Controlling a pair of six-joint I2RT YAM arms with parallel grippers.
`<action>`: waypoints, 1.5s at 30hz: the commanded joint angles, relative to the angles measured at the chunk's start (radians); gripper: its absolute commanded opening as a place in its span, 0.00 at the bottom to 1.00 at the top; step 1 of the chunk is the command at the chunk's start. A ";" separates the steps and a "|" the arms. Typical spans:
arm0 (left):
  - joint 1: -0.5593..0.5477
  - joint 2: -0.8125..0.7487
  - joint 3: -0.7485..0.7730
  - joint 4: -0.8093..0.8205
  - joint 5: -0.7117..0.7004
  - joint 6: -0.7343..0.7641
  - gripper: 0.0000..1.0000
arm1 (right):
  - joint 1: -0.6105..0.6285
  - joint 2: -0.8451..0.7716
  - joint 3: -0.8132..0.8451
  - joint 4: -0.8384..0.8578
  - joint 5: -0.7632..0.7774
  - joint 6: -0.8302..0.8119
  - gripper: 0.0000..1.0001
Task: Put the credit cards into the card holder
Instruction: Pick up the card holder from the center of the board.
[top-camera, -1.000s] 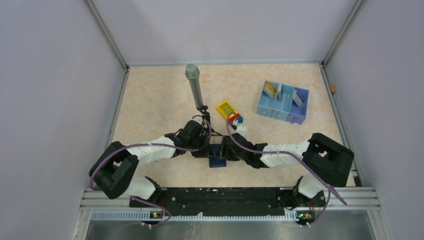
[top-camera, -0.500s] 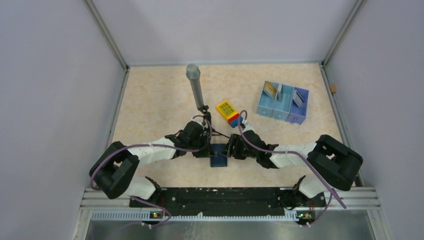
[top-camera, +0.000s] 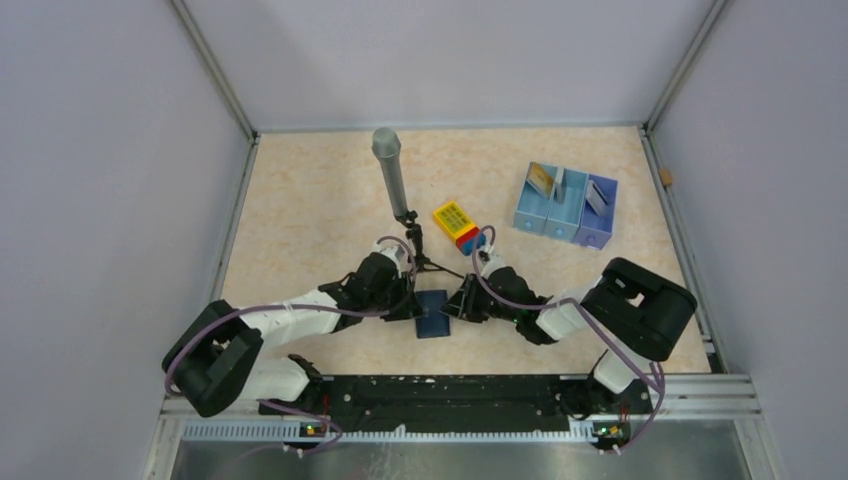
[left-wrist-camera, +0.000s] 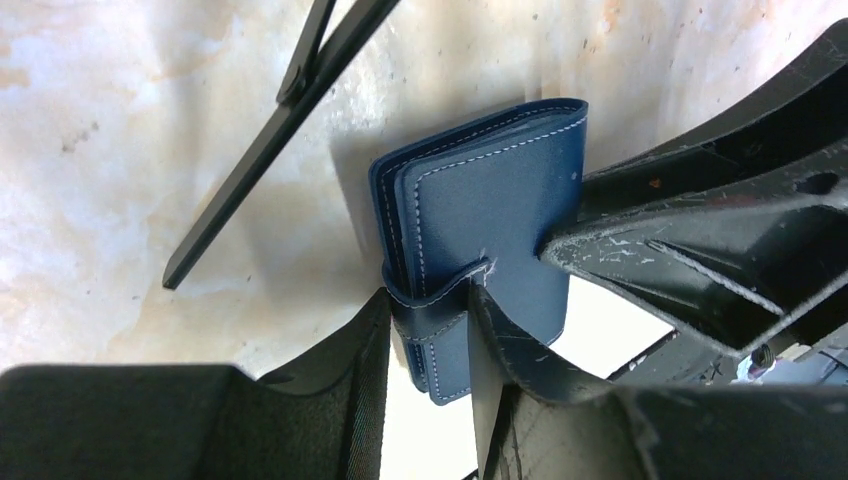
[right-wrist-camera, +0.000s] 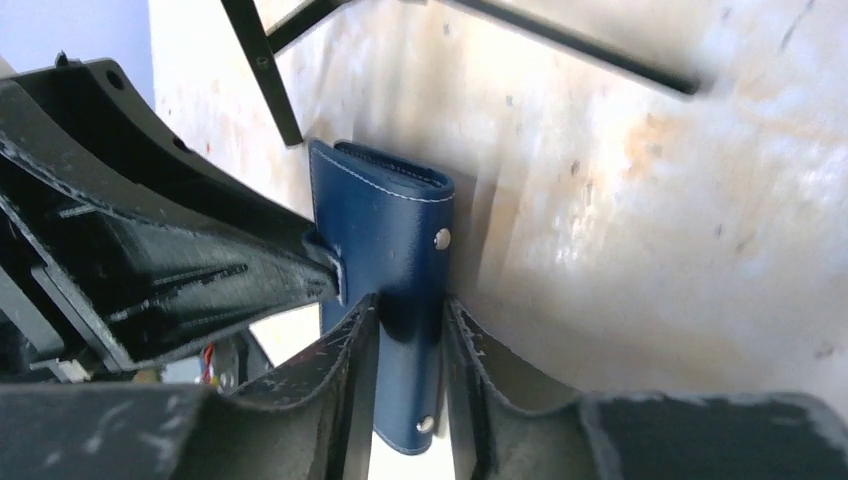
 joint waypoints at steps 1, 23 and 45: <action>-0.010 -0.025 -0.090 -0.136 -0.076 0.054 0.33 | 0.011 0.020 -0.059 0.044 -0.066 0.026 0.20; 0.020 -0.569 0.014 -0.231 0.152 -0.056 0.70 | 0.000 -0.549 -0.107 -0.104 -0.081 -0.064 0.00; 0.027 -0.555 0.050 -0.097 0.349 -0.125 0.63 | -0.001 -0.683 -0.090 0.030 -0.217 -0.045 0.00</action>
